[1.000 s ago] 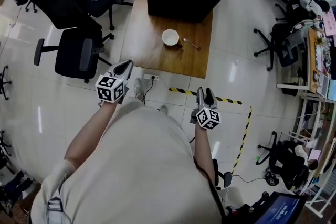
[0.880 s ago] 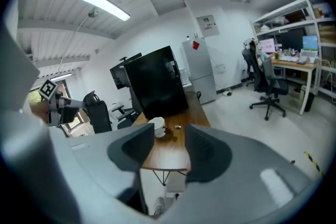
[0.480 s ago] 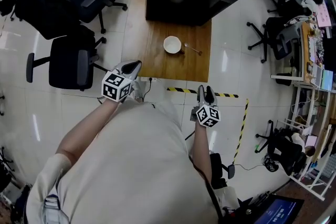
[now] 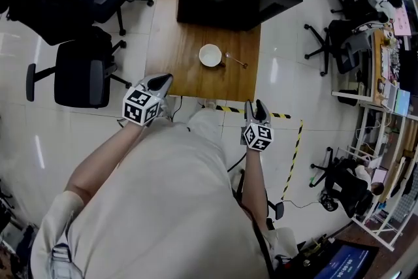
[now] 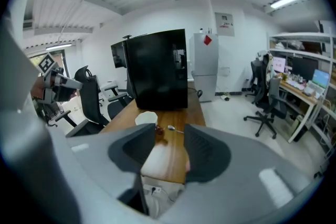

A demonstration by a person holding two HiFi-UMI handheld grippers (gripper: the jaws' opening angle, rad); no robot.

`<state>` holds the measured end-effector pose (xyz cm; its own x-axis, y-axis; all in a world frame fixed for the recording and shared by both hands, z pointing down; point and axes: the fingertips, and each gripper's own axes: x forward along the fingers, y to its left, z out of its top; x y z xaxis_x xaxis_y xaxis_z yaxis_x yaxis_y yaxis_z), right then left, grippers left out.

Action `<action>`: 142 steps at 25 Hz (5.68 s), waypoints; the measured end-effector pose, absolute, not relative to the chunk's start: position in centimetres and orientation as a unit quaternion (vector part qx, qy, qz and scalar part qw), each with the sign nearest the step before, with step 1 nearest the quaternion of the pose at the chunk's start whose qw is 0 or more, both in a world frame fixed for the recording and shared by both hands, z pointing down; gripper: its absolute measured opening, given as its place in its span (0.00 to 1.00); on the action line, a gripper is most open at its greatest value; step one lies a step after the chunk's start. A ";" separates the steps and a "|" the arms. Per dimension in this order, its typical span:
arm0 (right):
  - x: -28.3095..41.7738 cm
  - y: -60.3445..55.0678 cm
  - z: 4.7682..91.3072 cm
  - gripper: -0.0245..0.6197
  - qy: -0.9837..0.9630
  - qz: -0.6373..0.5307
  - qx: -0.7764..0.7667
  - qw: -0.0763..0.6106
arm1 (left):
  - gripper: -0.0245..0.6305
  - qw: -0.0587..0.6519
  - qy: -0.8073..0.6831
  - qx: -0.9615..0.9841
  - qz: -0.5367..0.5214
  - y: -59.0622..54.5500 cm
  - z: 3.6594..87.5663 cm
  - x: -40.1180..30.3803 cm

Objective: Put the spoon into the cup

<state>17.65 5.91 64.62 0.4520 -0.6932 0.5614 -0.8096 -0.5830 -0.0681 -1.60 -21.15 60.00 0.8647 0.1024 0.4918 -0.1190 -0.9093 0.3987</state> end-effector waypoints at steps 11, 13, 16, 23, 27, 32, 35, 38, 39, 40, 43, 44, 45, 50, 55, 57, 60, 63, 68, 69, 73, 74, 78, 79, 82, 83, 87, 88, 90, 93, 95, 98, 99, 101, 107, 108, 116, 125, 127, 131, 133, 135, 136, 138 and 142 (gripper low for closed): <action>24.8 1.2 71.1 0.31 -0.567 0.273 0.735 0.255 | 0.04 0.221 -0.093 0.939 0.245 -21.3 57.6 3.1; 26.1 0.3 72.7 0.31 -0.588 0.271 0.706 0.286 | 0.04 0.219 -0.105 0.939 0.242 -21.0 57.1 4.3; 27.8 -1.1 75.1 0.31 -0.614 0.271 0.665 0.328 | 0.04 0.210 -0.120 0.939 0.244 -20.5 56.6 5.4; 30.2 -1.9 81.3 0.31 -0.658 0.278 0.573 0.401 | 0.04 0.215 -0.179 0.926 0.252 -19.4 56.8 5.8; 31.2 -2.0 83.9 0.31 -0.675 0.279 0.530 0.431 | 0.04 0.223 -0.209 0.917 0.257 -18.5 57.2 5.5; 31.6 -2.5 86.7 0.31 -0.697 0.271 0.471 0.468 | 0.04 0.233 -0.258 0.901 0.259 -18.1 57.1 4.3; 32.0 -3.1 87.4 0.31 -0.705 0.266 0.454 0.476 | 0.04 0.235 -0.276 0.895 0.259 -17.6 57.1 4.1; 32.0 -3.5 88.0 0.31 -0.713 0.267 0.438 0.479 | 0.04 0.237 -0.291 0.890 0.259 -17.1 57.1 3.9; 31.9 -3.5 88.2 0.31 -0.715 0.267 0.432 0.480 | 0.04 0.238 -0.296 0.888 0.259 -17.0 57.1 3.8; 31.8 -3.5 88.4 0.31 -0.718 0.267 0.427 0.480 | 0.04 0.239 -0.301 0.886 0.258 -16.8 57.1 3.7; 31.5 -3.6 88.8 0.31 -0.728 0.266 0.412 0.480 | 0.04 0.243 -0.316 0.880 0.258 -16.4 57.3 3.4; 31.4 -3.7 88.9 0.31 -0.730 0.266 0.408 0.480 | 0.04 0.245 -0.321 0.878 0.258 -16.4 57.4 3.4; 31.3 -3.7 89.1 0.29 -0.731 0.266 0.405 0.481 | 0.04 0.247 -0.325 0.876 0.258 -16.3 57.5 3.2; 30.9 -3.5 89.2 0.25 -0.734 0.272 0.398 0.478 | 0.04 0.254 -0.342 0.869 0.253 -15.8 57.6 2.3; 32.1 -4.3 88.3 0.24 -0.727 0.281 0.426 0.460 | 0.04 0.256 -0.344 0.869 0.248 -16.0 57.7 2.4; 32.5 -4.8 87.5 0.24 -0.724 0.288 0.439 0.447 | 0.04 0.256 -0.341 0.870 0.246 -16.2 57.6 2.6; 33.0 -5.7 85.8 0.24 -0.723 0.289 0.463 0.424 | 0.04 0.256 -0.335 0.873 0.245 -16.5 57.5 2.9; 33.2 -7.0 83.2 0.24 -0.727 0.271 0.479 0.411 | 0.04 0.255 -0.325 0.877 0.244 -16.8 57.6 3.3; 32.4 -8.3 79.3 0.24 -0.732 0.258 0.501 0.383 | 0.04 0.255 -0.312 0.883 0.242 -17.5 57.6 3.4; 32.1 -8.5 78.6 0.24 -0.733 0.257 0.505 0.377 | 0.04 0.254 -0.310 0.884 0.241 -17.6 57.6 3.4; 31.1 -9.2 75.9 0.24 -0.737 0.238 0.517 0.364 | 0.04 0.253 -0.299 0.889 0.237 -18.0 57.6 3.3; 30.8 -9.4 75.3 0.24 -0.739 0.232 0.520 0.361 | 0.04 0.253 -0.298 0.890 0.236 -18.1 57.6 3.2; 29.2 -9.7 72.9 0.23 -0.744 0.220 0.527 0.347 | 0.04 0.253 -0.293 0.892 0.232 -18.4 57.9 2.7; 28.8 -9.8 72.4 0.23 -0.745 0.218 0.528 0.345 | 0.04 0.253 -0.292 0.893 0.231 -18.4 58.0 2.5; 27.4 -9.9 71.1 0.23 -0.749 0.212 0.529 0.338 | 0.04 0.253 -0.288 0.894 0.233 -18.4 58.2 2.1; 26.9 -10.0 70.7 0.24 -0.751 0.211 0.529 0.335 | 0.04 0.253 -0.286 0.894 0.234 -18.5 58.3 1.9; 24.9 -10.8 69.7 0.23 -0.756 0.210 0.531 0.321 | 0.04 0.250 -0.279 0.897 0.235 -18.9 58.0 1.2; 24.4 -11.0 69.7 0.24 -0.757 0.211 0.530 0.318 | 0.04 0.249 -0.278 0.897 0.235 -19.1 57.9 1.1; 23.6 -11.5 69.8 0.23 -0.759 0.216 0.528 0.312 | 0.04 0.248 -0.276 0.899 0.234 -19.4 57.9 0.9; 22.4 -11.9 69.9 0.23 -0.761 0.220 0.523 0.314 | 0.04 0.249 -0.275 0.899 0.233 -19.5 57.8 0.5; 21.7 -12.1 70.5 0.23 -0.763 0.222 0.518 0.317 | 0.04 0.250 -0.276 0.898 0.235 -19.6 57.9 0.0; 21.2 -12.6 71.6 0.23 -0.764 0.233 0.513 0.315 | 0.04 0.249 -0.278 0.897 0.235 -20.0 57.9 -0.1; 21.0 -12.7 72.0 0.23 -0.764 0.237 0.511 0.316 | 0.04 0.248 -0.279 0.898 0.235 -20.2 57.8 -0.1; 20.7 -12.7 72.6 0.23 -0.763 0.243 0.506 0.320 | 0.04 0.247 -0.281 0.897 0.233 -20.4 57.6 -0.3; 19.4 -13.3 74.6 0.24 -0.765 0.252 0.488 0.336 | 0.04 0.245 -0.298 0.893 0.232 -21.0 57.3 -1.7; 19.5 -13.4 75.0 0.24 -0.765 0.253 0.485 0.340 | 0.04 0.246 -0.299 0.892 0.232 -21.0 57.4 -1.7; 19.1 -14.2 76.9 0.24 -0.763 0.256 0.470 0.364 | 0.04 0.245 -0.308 0.890 0.229 -21.4 57.2 -2.0; 19.3 -14.0 77.2 0.24 -0.758 0.268 0.471 0.362 | 0.04 0.243 -0.312 0.890 0.227 -21.6 56.9 -2.0; 19.3 -13.7 77.4 0.24 -0.756 0.271 0.471 0.364 | 0.04 0.243 -0.312 0.891 0.226 -21.6 56.9 -2.0; 19.4 -13.6 77.7 0.24 -0.753 0.277 0.473 0.364 | 0.04 0.242 -0.311 0.891 0.226 -21.5 57.0 -2.0; 19.4 -13.5 77.8 0.24 -0.753 0.279 0.474 0.361 | 0.04 0.242 -0.310 0.891 0.227 -21.5 57.1 -2.0; 19.2 -13.3 77.8 0.24 -0.752 0.280 0.475 0.361 | 0.04 0.243 -0.308 0.891 0.227 -21.3 57.1 -2.0; 19.2 -13.3 77.8 0.24 -0.751 0.281 0.476 0.361 | 0.04 0.243 -0.307 0.891 0.228 -21.3 57.2 -2.0; 19.1 -13.1 77.9 0.24 -0.748 0.284 0.479 0.360 | 0.04 0.244 -0.305 0.892 0.229 -21.2 57.2 -2.0; 18.8 -12.6 78.2 0.24 -0.740 0.293 0.486 0.360 | 0.04 0.245 -0.297 0.894 0.230 -21.1 57.2 -2.4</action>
<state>18.84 -12.56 78.20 -0.2677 -0.5096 0.8177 -0.9311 0.3552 -0.0835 -2.38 -21.08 57.21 0.7175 -0.4178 0.5574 -0.6435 -0.7039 0.3008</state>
